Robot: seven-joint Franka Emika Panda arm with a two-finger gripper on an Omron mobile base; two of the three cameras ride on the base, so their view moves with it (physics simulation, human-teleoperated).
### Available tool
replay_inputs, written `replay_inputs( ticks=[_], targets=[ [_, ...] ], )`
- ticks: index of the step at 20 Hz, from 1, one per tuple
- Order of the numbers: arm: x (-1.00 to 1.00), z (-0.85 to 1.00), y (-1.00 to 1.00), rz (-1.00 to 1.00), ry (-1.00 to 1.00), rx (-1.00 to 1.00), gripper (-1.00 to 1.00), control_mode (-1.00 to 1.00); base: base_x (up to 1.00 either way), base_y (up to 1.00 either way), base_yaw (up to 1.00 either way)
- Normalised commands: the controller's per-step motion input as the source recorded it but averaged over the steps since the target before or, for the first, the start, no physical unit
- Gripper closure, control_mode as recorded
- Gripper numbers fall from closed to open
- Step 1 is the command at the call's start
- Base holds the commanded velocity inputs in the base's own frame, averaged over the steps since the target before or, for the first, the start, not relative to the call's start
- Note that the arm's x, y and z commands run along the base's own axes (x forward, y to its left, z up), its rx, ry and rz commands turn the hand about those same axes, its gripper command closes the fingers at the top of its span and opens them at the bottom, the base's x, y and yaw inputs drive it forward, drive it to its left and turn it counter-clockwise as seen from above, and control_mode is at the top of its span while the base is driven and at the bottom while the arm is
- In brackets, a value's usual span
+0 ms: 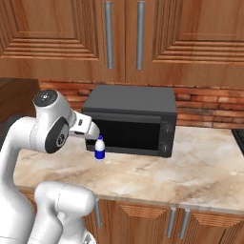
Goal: Place the drinks on the dining counter in a tight cluster.
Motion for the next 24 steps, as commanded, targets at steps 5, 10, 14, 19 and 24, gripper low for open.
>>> replay_inputs(
  ticks=[5, 10, 14, 19, 24],
  targets=[
    [0.36, -0.18, -0.14, 0.02, 0.15, 0.02, -1.00, -1.00, 0.00, 0.00, 0.00],
    [0.38, -0.10, -0.01, 0.03, 0.18, 0.02, -1.00, -1.00, 0.00, 0.00, 0.00],
    [0.20, -0.32, 0.00, 0.00, 0.03, 0.07, -1.00, -1.00, 0.00, 0.00, 0.00],
    [0.00, -0.24, 0.00, 0.01, -0.01, 0.07, -1.00, -1.00, 0.00, 0.00, 0.00],
    [0.00, -0.37, 0.00, 0.03, -0.14, 0.01, -1.00, -1.00, 0.00, 0.00, 0.00]
  ],
)
